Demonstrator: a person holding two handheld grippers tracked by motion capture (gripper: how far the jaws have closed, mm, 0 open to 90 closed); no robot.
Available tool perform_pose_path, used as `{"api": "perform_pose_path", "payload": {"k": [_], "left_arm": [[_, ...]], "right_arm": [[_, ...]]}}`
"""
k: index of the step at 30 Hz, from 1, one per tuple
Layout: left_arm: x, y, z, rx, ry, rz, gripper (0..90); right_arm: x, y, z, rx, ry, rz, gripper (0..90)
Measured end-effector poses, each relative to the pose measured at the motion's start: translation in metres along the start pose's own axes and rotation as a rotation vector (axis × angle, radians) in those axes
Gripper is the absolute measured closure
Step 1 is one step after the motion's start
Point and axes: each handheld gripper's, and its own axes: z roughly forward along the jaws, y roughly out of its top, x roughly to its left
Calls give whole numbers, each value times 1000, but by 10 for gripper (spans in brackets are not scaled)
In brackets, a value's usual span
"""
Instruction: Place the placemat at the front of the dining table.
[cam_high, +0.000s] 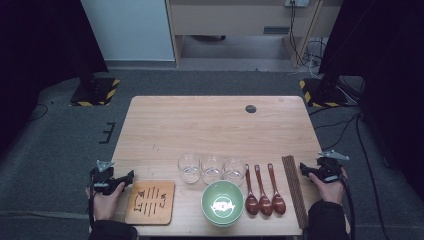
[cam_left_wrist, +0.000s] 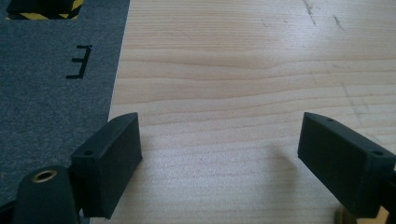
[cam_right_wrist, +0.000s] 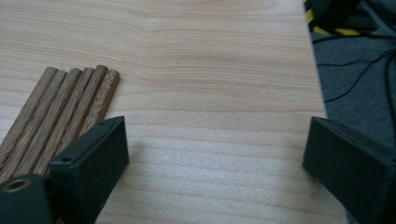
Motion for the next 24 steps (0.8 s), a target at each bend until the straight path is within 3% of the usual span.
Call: {"api": "perform_pose_path", "payload": {"k": [3,6,12,17,24], "left_arm": [[-1,1,-4,-19,-10,3,140],[-5,4,-11,-56,-34,9,143],[-9,6,-17,-82,-51,8,147],[-13,10,-25,-118,-69,2,147],[-17,13,-33,-152,-82,-12,153]], "right_arm": [[0,-1,-2,-17,-9,-11,68],[-2,1,-7,-54,5,19,69],[-2,5,-15,-85,15,42,64],[4,11,-24,-129,15,40,53],[12,19,-33,-167,53,38,48]]}}
